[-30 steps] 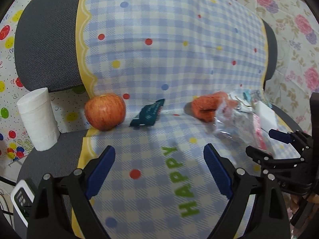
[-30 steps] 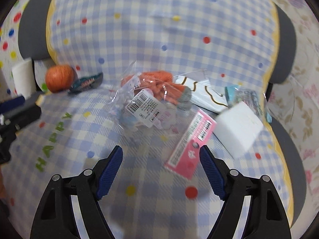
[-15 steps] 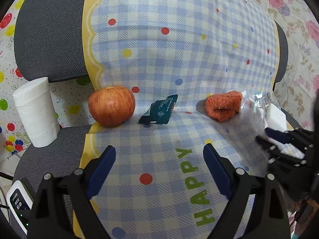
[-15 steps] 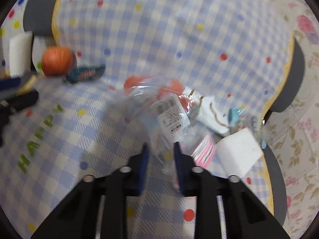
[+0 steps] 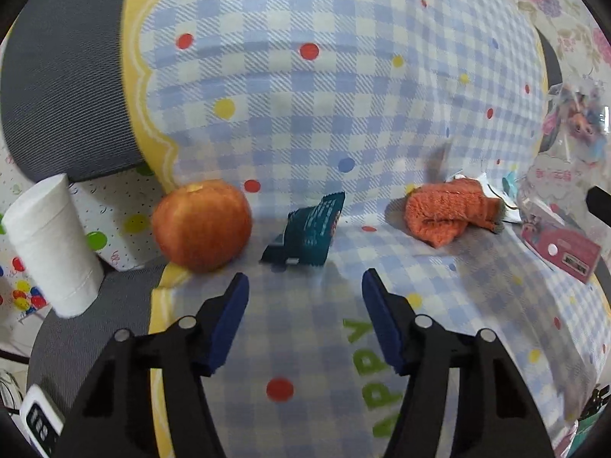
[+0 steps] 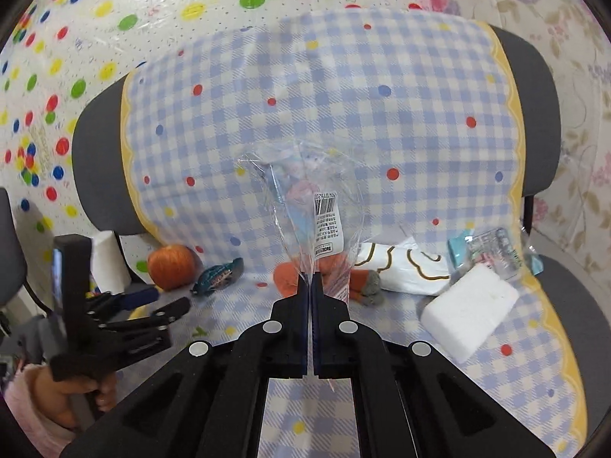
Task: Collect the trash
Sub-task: 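Grasp the clear plastic bag with the right tool while the left tool grasps the teal wrapper, then carry the bag and wrapper over the pink bin and open both tools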
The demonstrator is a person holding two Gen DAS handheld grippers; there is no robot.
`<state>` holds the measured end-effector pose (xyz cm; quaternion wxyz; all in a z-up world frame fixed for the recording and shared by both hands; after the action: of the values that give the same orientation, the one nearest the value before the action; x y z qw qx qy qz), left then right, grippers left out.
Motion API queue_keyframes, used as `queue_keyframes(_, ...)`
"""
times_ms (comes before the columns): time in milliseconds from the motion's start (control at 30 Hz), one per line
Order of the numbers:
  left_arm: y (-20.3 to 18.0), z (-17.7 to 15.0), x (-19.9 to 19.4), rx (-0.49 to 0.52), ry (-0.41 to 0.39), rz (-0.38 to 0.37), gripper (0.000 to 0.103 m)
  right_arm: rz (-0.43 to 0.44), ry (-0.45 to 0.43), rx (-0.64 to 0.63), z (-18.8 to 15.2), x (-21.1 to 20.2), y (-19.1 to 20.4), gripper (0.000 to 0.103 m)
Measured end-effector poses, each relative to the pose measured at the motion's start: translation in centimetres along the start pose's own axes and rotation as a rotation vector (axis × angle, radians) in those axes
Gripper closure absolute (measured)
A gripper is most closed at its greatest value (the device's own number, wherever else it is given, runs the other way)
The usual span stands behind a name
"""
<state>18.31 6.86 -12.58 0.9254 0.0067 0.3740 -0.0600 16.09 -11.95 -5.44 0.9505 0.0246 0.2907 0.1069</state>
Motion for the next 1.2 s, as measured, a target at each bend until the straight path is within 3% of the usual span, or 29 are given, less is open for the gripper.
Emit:
queue_keyframes(333,0.0,1.1,6.2,0.021,0.143,0.014,0.043,0.01,0.023,0.106,-1.0,1.2,-2.1,0.101)
queue_keyframes(467,-0.2,1.4,5.5,0.03,0.109,0.033,0.084,0.001,0.02,0.136,-1.5,0.4,-2.8,0.101)
queue_keyframes(533,-0.7,1.2,3.8,0.021,0.066,0.007,0.098,-0.003,0.013,0.141,-1.8,-0.4,-3.1,0.101)
queue_keyframes(567,-0.9,1.1,3.1,0.017,0.051,-0.005,0.1,-0.004,0.011,0.139,-1.9,-0.8,-3.2,0.101)
queue_keyframes(700,-3.1,0.1,-1.6,-0.008,-0.04,-0.112,0.101,-0.012,-0.003,0.139,-2.6,-3.0,-3.2,0.101)
queue_keyframes(833,-5.6,-1.1,-4.8,-0.019,-0.075,-0.206,0.101,-0.015,-0.004,0.147,-3.6,-4.6,-3.4,0.101)
queue_keyframes(1200,-12.8,-3.7,-9.6,0.064,-0.095,-0.304,0.101,-0.04,-0.018,0.203,-6.4,-8.8,-5.8,0.101)
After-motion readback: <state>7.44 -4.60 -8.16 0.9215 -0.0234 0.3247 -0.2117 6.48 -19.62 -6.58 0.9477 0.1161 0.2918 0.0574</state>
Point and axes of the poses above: each gripper's, at about its wrist camera, not at the fingertips, and x roughly the way its jaws point, y to its left, z to its top, the point moved 9 cm from there along x, roughly the way its jaws point, and after that the axes turned 1 degree about -y, right-handed, at the moved point
